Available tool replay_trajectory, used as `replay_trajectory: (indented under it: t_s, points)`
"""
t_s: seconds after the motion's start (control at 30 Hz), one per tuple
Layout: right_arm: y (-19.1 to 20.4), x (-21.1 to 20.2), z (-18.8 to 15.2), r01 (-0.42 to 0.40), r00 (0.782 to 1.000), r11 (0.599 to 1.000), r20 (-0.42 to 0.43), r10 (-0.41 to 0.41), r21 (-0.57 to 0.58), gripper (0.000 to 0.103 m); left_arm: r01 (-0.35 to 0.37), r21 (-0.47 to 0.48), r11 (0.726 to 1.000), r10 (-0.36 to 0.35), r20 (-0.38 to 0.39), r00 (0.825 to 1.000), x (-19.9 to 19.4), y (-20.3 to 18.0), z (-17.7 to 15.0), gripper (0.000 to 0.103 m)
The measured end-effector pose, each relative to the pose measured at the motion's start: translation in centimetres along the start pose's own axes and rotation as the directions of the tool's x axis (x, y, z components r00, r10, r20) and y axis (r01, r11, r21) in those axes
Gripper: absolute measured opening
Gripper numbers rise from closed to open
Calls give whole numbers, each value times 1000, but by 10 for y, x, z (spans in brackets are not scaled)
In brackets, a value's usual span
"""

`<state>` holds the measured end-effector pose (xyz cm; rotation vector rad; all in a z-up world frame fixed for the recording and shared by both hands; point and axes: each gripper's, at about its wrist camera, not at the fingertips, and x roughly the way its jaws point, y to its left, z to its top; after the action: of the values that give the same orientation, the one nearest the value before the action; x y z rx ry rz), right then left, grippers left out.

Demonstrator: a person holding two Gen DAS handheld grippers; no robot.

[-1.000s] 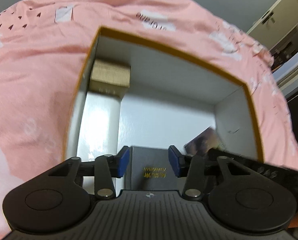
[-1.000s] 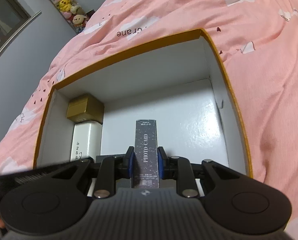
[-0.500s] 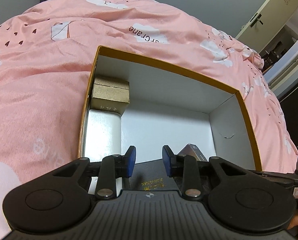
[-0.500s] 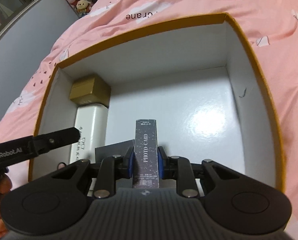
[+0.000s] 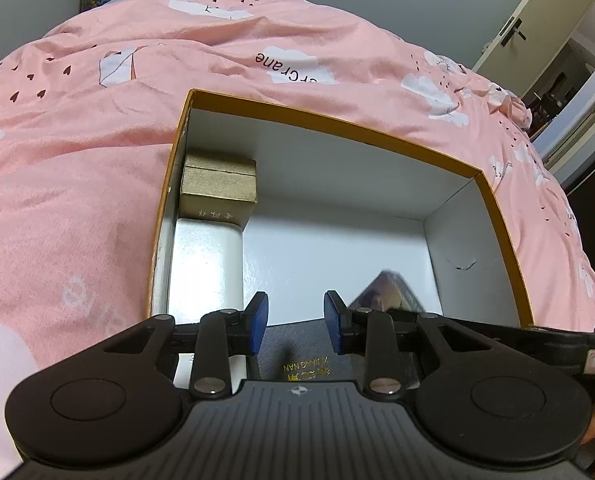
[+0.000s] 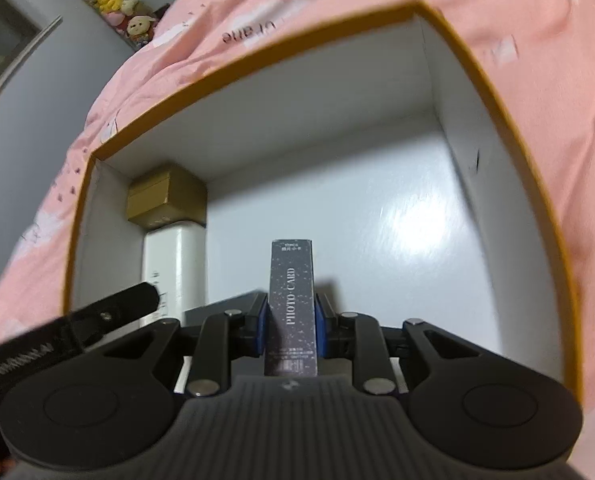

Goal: Organize objects
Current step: 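Lower the photo card pack into the shoebox beside the grey box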

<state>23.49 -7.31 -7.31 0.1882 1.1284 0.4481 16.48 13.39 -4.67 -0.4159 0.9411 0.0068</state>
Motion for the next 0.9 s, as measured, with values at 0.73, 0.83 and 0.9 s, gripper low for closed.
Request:
replay_trajectory:
  t_s: [0.73,0.83,0.9]
  points:
    - [10,9,-12,24,1000,999,15,-24,22,24,-37,33,999,35,51,998,0,-4,1,35]
    - [9,4,-7,25,999,1000,43,-26,6,24,-45,41,998,41,85,996,-7,-5,5,35]
    - [8,0,1,16,998,1000,67,-16,1,24,-40,38,998,36,106,994,-12,-4,10,35]
